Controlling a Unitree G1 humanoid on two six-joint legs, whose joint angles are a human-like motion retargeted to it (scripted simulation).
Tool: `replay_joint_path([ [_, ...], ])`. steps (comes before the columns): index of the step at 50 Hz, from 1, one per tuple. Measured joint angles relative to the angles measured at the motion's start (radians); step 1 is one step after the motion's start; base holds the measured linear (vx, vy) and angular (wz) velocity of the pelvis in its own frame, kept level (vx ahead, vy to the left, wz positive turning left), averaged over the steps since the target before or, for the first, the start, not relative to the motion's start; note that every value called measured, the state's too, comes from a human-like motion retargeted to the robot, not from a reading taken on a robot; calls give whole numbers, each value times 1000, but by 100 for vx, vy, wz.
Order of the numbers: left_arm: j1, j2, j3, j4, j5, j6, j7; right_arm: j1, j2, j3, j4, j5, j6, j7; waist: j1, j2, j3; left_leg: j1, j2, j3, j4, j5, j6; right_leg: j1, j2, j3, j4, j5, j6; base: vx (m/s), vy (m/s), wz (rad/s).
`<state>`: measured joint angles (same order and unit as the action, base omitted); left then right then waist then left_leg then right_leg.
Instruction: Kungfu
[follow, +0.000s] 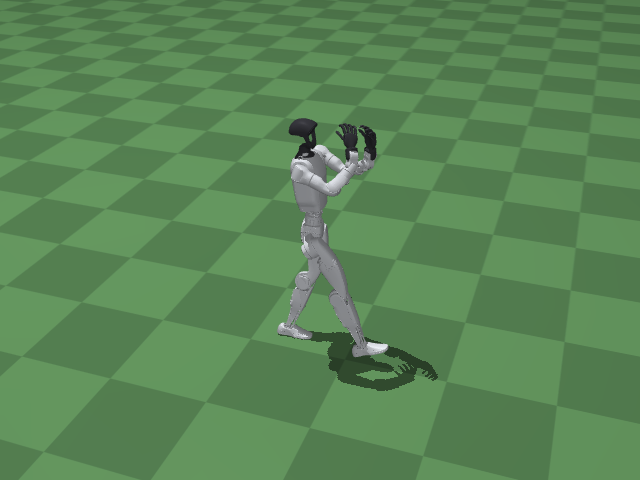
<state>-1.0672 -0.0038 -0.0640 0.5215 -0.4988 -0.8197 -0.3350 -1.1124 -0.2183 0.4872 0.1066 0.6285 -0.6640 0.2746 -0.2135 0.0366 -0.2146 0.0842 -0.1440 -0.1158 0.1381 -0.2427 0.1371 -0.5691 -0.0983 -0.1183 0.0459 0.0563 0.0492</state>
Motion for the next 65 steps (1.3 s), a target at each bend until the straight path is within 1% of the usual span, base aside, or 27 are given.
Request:
replay_joint_path([
  [2, 4, 13, -11, -5, 32, -4, 36, -13, 2, -16, 5, -6, -14, -40, -10, 0, -13, 2, 12, 11, 25, 46, -41, 1, 1, -16, 70, -18, -31, 73, -39, 31],
  [5, 49, 10, -4, 36, 48, 18, 39, 13, 8, -38, 19, -18, -2, -76, -46, -11, -45, 16, 24, 25, 98, 201, -113, 58, -25, -75, 71, 64, 3, 93, -49, 70],
  [7, 123, 29, 4, 98, 104, 24, 9, 84, 14, -48, 27, -41, 5, -63, -39, -26, -89, -40, 28, 75, 228, 396, -169, 50, -23, -7, 114, 48, -19, 85, -46, 16],
  [9, 197, 76, 1, 180, 212, 36, -7, 160, 8, -49, 46, -69, 14, -59, -25, -55, -72, -106, 45, 163, 415, 582, -227, 83, -37, 13, 149, 19, -44, 61, -34, -19],
  [11, 285, 149, 6, 261, 363, 65, -23, 253, -1, -59, 62, -85, 39, -51, -37, -83, -54, -197, 78, 246, 615, 718, -226, 136, -49, 8, 162, -17, -75, 47, -33, 19],
  [12, 340, 190, 16, 292, 453, 80, -28, 309, -7, -72, 66, -89, 59, -35, -53, -90, -53, -254, 87, 256, 705, 740, -222, 160, -46, 9, 164, -35, -89, 57, -40, 60],
  [15, 554, 264, 97, 368, 789, 108, 53, 543, -38, -161, 54, -99, 159, 97, -54, -90, -69, -468, 37, 201, 891, 610, -275, 201, -10, 25, 164, -67, -107, 70, -39, -9],
  [17, 703, 283, 177, 438, 963, 120, 132, 723, -63, -257, 49, -154, 213, 219, 11, -107, -64, -608, 13, 225, 920, 538, -318, 230, 19, 65, 151, -73, -121, 49, -23, -134],
  [19, 854, 305, 244, 519, 1050, 151, 158, 910, -100, -364, 70, -257, 245, 282, 62, -115, -31, -712, 55, 281, 870, 492, -299, 273, 53, 98, 136, -79, -138, 40, -18, -131],
  [22, 1067, 325, 324, 640, 1087, 256, 120, 1148, -138, -494, 204, -437, 280, 186, 143, -119, 31, -813, 132, 328, 652, 513, -282, 344, 106, 138, 125, -94, -163, 39, -14, -129],
  [27, 1404, 314, 391, 702, 1041, 405, -17, 1378, -157, -572, 565, -650, 326, 84, 283, -113, 136, -887, 258, 328, 113, 656, -278, 459, 178, 227, 127, -119, -203, 39, -4, -158],
  [29, 1510, 282, 391, 680, 1009, 425, -56, 1435, -153, -587, 660, -741, 414, 101, 301, -124, 176, -923, 270, 325, -48, 593, -268, 494, 174, 254, 130, -131, -212, 22, 1, -92],
  [31, 1601, 245, 367, 647, 988, 443, -73, 1481, -140, -590, 729, -840, 488, 164, 292, -141, 197, -977, 270, 334, -133, 440, -251, 512, 155, 252, 131, -138, -214, 14, 2, -27],
  [33, 1671, 203, 346, 609, 1006, 463, -92, 1526, -132, -575, 765, -909, 527, 238, 286, -147, 213, -1029, 292, 313, -97, 377, -259, 517, 148, 238, 149, -133, -213, 22, 6, -26],
  [35, 1703, 170, 327, 566, 1051, 479, -134, 1555, -111, -550, 781, -947, 536, 293, 294, -155, 229, -1072, 329, 279, 4, 435, -245, 490, 145, 220, 184, -107, -213, 6, 6, -53],
  [39, 1709, 198, 217, 459, 1133, 486, -291, 1574, -85, -494, 764, -964, 507, 435, 317, -169, 248, -1135, 327, 196, 306, 403, -268, 449, 135, 189, 198, -123, -235, -14, 0, -27],
  [40, 1706, 214, 188, 437, 1157, 484, -332, 1581, -77, -485, 755, -973, 495, 471, 309, -174, 245, -1148, 309, 193, 387, 413, -282, 449, 127, 197, 188, -159, -234, -1, -3, 57],
  [42, 1712, 245, 152, 384, 1209, 498, -416, 1601, -52, -466, 744, -997, 477, 515, 269, -180, 212, -1178, 280, 227, 564, 381, -262, 429, 131, 220, 189, -203, -238, 13, -5, 86],
  [45, 1726, 273, 117, 344, 1278, 556, -500, 1618, -23, -436, 767, -1005, 472, 492, 213, -171, 135, -1163, 279, 309, 798, 311, -207, 387, 135, 198, 188, -221, -236, 25, -4, 88],
  [47, 1741, 258, 114, 339, 1293, 592, -507, 1635, -19, -438, 763, -1006, 474, 471, 191, -191, 89, -1098, 271, 387, 901, 287, -198, 379, 103, 189, 160, -223, -240, 15, -2, 62],
  [49, 1744, 238, 129, 343, 1294, 640, -538, 1640, -3, -451, 773, -1010, 472, 454, 160, -192, 37, -1052, 256, 414, 1025, 267, -210, 348, 101, 195, 172, -241, -239, 21, -5, 64],
  [53, 1781, 204, 143, 343, 1264, 634, -538, 1678, 5, -470, 755, -1020, 438, 443, 110, -218, -39, -933, 167, 453, 1192, 275, -225, 335, 55, 195, 136, -251, -225, 26, -6, 57],
  [56, 1759, 201, 189, 354, 1311, 654, -545, 1674, 1, -481, 780, -1055, 430, 454, 58, -203, -93, -912, 117, 423, 1305, 273, -237, 299, 48, 154, 140, -266, -205, 17, -8, 71],
  [58, 1686, 186, 276, 384, 1474, 707, -464, 1653, 11, -502, 804, -1116, 451, 457, 42, -206, -116, -905, 99, 419, 1349, 271, -245, 284, 36, 130, 131, -268, -188, 5, -8, 33],
  [60, 1566, 174, 360, 444, 1572, 834, -288, 1620, 31, -526, 842, -1202, 487, 416, 30, -211, -131, -908, 87, 410, 1370, 263, -248, 275, 32, 118, 117, -267, -178, 7, -9, 27],
  [63, 1399, 190, 434, 443, 1429, 986, -95, 1570, 58, -564, 913, -1272, 550, 255, 19, -227, -146, -930, 67, 392, 1348, 252, -248, 277, 23, 101, 98, -268, -162, 11, -9, 16],
  [65, 1277, 218, 439, 415, 1215, 968, -49, 1536, 72, -592, 950, -1268, 607, 121, 27, -231, -147, -951, 76, 384, 1311, 234, -240, 281, 21, 82, 91, -268, -144, 13, -5, -8],
])
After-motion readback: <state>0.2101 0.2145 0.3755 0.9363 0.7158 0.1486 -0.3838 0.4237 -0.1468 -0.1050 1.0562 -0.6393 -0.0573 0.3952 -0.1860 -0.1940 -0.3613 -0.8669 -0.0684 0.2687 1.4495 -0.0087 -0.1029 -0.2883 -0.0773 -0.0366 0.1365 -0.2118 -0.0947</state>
